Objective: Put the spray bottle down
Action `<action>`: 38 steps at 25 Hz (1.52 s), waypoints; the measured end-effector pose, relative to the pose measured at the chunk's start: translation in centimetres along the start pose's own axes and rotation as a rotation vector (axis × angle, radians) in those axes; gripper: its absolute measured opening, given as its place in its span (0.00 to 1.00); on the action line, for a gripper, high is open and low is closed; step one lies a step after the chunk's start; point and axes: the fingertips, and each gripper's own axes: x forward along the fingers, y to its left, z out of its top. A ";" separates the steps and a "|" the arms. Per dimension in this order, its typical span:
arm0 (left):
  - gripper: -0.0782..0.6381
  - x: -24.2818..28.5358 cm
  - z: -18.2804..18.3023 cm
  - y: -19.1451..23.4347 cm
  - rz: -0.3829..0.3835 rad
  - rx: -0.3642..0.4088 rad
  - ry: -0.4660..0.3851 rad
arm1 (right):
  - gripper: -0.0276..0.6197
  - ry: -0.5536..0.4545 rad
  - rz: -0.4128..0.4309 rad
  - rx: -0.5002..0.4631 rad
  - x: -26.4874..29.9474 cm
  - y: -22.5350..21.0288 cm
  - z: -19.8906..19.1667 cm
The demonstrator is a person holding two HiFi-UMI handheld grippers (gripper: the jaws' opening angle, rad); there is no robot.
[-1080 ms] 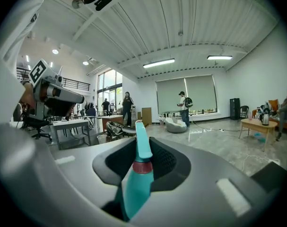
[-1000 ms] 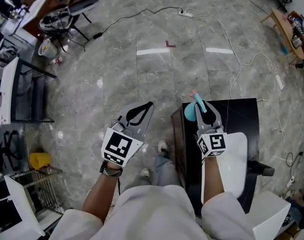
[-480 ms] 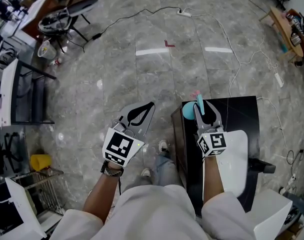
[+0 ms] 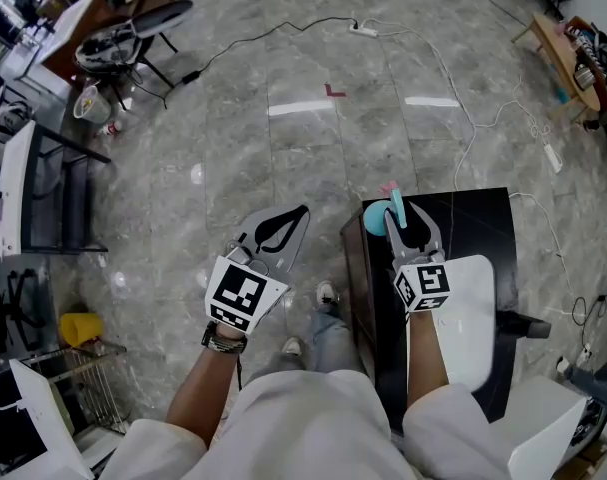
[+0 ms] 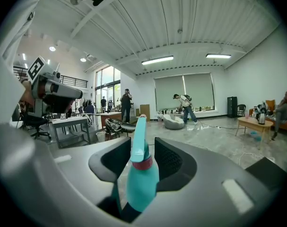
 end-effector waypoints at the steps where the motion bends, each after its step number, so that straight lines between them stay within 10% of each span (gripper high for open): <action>1: 0.11 -0.2 0.0 0.0 -0.001 0.000 -0.002 | 0.30 0.001 -0.002 -0.001 -0.1 0.1 0.0; 16: 0.11 -3.2 0.7 -3.7 -0.066 0.013 -0.050 | 0.43 0.035 -0.052 0.028 -6.3 1.6 0.4; 38: 0.11 -13.1 6.2 -13.8 -0.195 0.093 -0.201 | 0.43 -0.070 -0.194 0.002 -25.6 10.5 11.8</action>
